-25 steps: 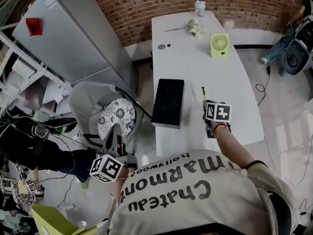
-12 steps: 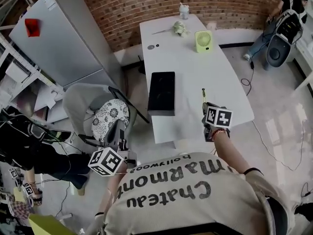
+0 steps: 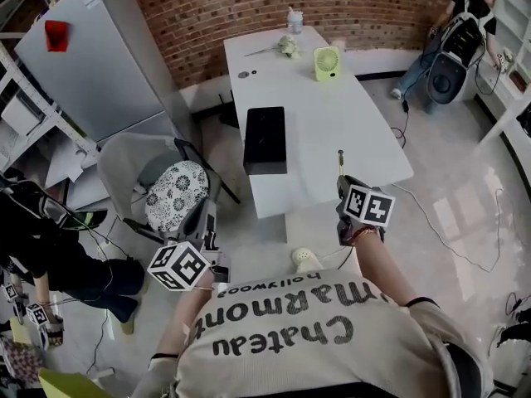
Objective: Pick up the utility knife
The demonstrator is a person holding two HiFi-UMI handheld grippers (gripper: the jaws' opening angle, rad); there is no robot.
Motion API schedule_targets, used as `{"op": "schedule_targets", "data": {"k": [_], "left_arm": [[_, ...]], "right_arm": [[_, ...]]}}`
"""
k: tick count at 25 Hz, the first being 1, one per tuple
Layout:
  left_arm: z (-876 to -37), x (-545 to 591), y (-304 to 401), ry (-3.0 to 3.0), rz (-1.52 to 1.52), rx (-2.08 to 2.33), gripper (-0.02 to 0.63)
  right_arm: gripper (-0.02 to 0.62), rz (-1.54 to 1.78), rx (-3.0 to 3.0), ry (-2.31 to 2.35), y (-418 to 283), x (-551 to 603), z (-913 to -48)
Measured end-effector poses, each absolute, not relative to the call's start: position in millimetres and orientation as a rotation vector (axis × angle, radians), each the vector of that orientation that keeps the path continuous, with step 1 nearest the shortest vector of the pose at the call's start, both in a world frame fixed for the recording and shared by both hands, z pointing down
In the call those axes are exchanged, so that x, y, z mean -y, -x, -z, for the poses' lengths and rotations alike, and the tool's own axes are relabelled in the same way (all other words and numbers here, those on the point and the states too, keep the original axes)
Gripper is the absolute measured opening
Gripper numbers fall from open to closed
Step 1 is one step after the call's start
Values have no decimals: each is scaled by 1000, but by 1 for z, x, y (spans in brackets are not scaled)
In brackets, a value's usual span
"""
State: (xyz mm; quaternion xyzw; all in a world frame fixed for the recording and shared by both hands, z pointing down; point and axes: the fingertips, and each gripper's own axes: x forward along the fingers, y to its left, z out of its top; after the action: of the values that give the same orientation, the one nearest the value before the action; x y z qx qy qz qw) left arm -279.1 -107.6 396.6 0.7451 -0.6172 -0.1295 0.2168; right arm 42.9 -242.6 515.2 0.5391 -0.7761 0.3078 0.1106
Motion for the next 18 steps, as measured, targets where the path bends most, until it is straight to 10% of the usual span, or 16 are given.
{"op": "schedule_targets", "data": {"k": [18], "left_arm": [[-372,45,245,-2157,412,1578,0]], "right_arm": [[55,-845,2411,-1467,-1,127,-459]]}}
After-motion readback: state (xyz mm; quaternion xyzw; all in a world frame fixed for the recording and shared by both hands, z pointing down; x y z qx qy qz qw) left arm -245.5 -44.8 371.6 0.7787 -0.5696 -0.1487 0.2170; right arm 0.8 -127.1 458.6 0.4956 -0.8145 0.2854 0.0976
